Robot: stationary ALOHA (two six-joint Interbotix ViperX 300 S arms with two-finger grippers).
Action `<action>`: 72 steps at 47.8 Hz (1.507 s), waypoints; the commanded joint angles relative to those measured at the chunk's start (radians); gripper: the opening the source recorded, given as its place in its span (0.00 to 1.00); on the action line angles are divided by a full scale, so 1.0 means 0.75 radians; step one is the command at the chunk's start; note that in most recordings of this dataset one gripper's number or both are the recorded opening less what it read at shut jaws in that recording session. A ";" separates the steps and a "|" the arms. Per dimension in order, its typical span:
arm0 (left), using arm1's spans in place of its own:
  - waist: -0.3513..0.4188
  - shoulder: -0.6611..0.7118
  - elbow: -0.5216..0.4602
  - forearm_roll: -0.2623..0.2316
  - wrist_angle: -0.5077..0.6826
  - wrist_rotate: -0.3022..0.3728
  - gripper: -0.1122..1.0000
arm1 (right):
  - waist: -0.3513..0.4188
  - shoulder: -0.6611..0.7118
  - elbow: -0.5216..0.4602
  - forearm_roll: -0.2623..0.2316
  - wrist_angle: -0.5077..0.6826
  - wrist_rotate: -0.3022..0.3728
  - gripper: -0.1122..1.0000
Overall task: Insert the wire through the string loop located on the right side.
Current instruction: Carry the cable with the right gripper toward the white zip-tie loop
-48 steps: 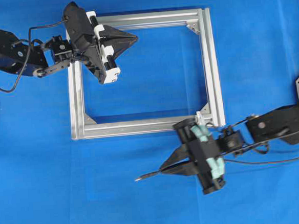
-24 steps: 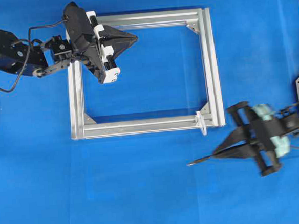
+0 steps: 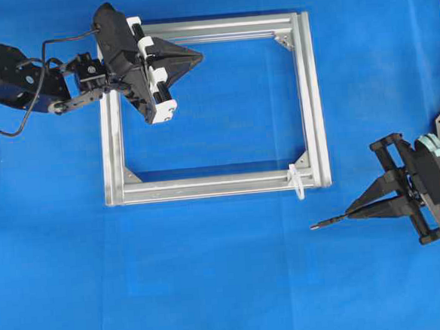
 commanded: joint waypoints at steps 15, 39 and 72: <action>0.000 -0.047 -0.012 0.004 -0.006 0.000 0.10 | -0.231 0.006 0.043 0.002 -0.010 -0.016 0.07; -0.006 -0.047 -0.012 0.002 -0.006 0.000 0.10 | -0.288 0.000 0.057 -0.002 -0.016 -0.018 0.07; -0.006 -0.047 -0.014 0.004 -0.006 0.000 0.10 | -0.286 0.000 0.055 -0.002 -0.016 -0.018 0.07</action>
